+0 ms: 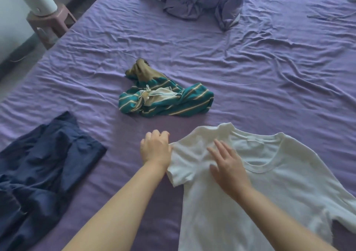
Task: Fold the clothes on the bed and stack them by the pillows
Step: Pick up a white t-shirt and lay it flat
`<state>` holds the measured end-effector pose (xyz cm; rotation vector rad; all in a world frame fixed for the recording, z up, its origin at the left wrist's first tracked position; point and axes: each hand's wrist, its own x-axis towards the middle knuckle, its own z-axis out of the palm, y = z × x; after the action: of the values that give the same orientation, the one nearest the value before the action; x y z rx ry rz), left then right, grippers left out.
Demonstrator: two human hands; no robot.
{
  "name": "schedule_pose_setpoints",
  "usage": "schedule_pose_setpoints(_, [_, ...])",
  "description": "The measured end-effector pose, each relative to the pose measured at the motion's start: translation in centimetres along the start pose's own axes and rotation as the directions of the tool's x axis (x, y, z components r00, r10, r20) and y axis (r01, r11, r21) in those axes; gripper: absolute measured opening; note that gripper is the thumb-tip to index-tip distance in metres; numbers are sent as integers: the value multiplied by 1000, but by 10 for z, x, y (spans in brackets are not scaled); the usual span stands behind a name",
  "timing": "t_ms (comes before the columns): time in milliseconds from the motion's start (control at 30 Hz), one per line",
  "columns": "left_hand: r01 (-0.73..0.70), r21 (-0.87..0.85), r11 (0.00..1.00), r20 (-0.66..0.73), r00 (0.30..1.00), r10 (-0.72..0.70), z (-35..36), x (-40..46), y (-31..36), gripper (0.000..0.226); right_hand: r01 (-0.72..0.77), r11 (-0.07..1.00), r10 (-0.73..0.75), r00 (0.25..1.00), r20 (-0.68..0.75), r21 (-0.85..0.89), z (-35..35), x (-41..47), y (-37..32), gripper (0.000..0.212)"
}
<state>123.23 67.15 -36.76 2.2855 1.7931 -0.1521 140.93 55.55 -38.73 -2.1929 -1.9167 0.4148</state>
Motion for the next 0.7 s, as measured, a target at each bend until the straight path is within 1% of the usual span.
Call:
schedule_pose_setpoints(67, [-120,60,991,-171,977,129,7,-21,9,42,15,998,-14,1000,26,-67,10,-40,3,49])
schedule_pose_setpoints(100, [-209,52,976,-240,946,216,12,-34,16,47,14,995,-11,999,34,-101,14,-60,6,42])
schedule_pose_setpoints(133, [-306,51,951,-259,915,308,19,-50,25,51,-7,993,12,999,44,-121,18,-78,9,37])
schedule_pose_setpoints(167, [-395,64,917,-236,886,398,26,-68,35,53,-46,991,54,997,59,-122,21,-95,13,40])
schedule_pose_setpoints(233, [-550,98,829,-128,819,559,44,-105,53,51,-122,984,130,990,60,-130,21,-125,18,50])
schedule_pose_setpoints(300, [-656,106,747,19,752,659,62,-141,66,47,-158,977,173,980,100,-143,17,-151,23,60])
schedule_pose_setpoints(333, [-687,108,719,79,727,682,69,-158,70,47,-162,975,181,976,124,-149,16,-164,27,57])
schedule_pose_setpoints(367, [-696,103,711,132,718,683,76,-175,72,50,-164,975,186,972,143,-151,13,-177,31,52])
schedule_pose_setpoints(400, [-685,85,724,192,724,663,79,-192,74,55,-175,973,198,968,152,-150,11,-190,34,48])
schedule_pose_setpoints(467, [-639,78,765,272,752,600,82,-223,75,60,-199,970,217,968,128,-142,7,-217,38,43])
schedule_pose_setpoints(500, [-629,69,774,288,756,588,85,-236,73,61,-212,968,229,966,122,-136,4,-231,39,47])
schedule_pose_setpoints(567, [-580,25,815,400,753,523,92,-259,67,57,-244,963,260,952,160,-112,1,-258,39,59])
schedule_pose_setpoints(600, [-549,22,835,425,761,490,93,-268,66,57,-264,958,279,947,161,-109,-1,-269,41,58])
schedule_pose_setpoints(700, [-513,16,858,433,777,457,96,-290,73,60,-364,924,375,923,91,-118,-8,-299,44,39])
